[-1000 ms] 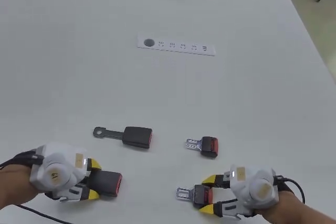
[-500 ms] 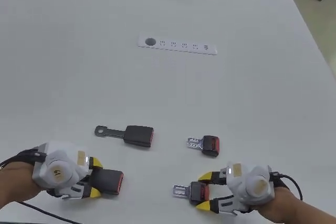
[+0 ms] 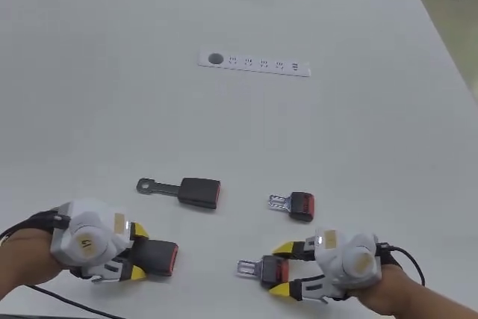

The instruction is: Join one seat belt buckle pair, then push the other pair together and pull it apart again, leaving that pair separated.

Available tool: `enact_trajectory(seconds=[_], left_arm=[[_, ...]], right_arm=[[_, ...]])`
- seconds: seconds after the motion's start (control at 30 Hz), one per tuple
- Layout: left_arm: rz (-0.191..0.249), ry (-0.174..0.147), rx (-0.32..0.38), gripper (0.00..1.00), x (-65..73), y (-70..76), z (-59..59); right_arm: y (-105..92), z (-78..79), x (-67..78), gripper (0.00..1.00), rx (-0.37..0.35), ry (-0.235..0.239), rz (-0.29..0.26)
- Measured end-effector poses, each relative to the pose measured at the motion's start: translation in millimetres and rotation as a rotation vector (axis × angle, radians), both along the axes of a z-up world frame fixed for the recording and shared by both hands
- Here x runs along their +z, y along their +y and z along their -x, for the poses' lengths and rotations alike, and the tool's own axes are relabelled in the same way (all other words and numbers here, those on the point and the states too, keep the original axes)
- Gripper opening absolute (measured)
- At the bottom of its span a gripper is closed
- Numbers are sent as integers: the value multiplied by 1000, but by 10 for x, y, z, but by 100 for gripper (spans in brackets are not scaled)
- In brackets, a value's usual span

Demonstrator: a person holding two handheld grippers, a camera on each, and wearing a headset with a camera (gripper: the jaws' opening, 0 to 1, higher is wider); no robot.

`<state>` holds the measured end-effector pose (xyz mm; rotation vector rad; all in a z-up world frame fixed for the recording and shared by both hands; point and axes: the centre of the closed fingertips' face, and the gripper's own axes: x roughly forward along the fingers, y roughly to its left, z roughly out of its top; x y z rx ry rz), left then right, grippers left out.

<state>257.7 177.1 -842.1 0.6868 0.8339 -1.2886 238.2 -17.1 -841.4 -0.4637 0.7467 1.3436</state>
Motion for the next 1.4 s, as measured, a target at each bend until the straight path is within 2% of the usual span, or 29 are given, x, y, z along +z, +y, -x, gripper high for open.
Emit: enact_trajectory(seconds=[0.6, 1.4], left_arm=[[-8, 6, 6, 36, -5, 8, -3], [-23, 12, 0, 36, -3, 8, 1]], right_arm=[[328, -16, 15, 35, -17, 3, -70], [785, -70, 16, 35, 4, 6, -113]])
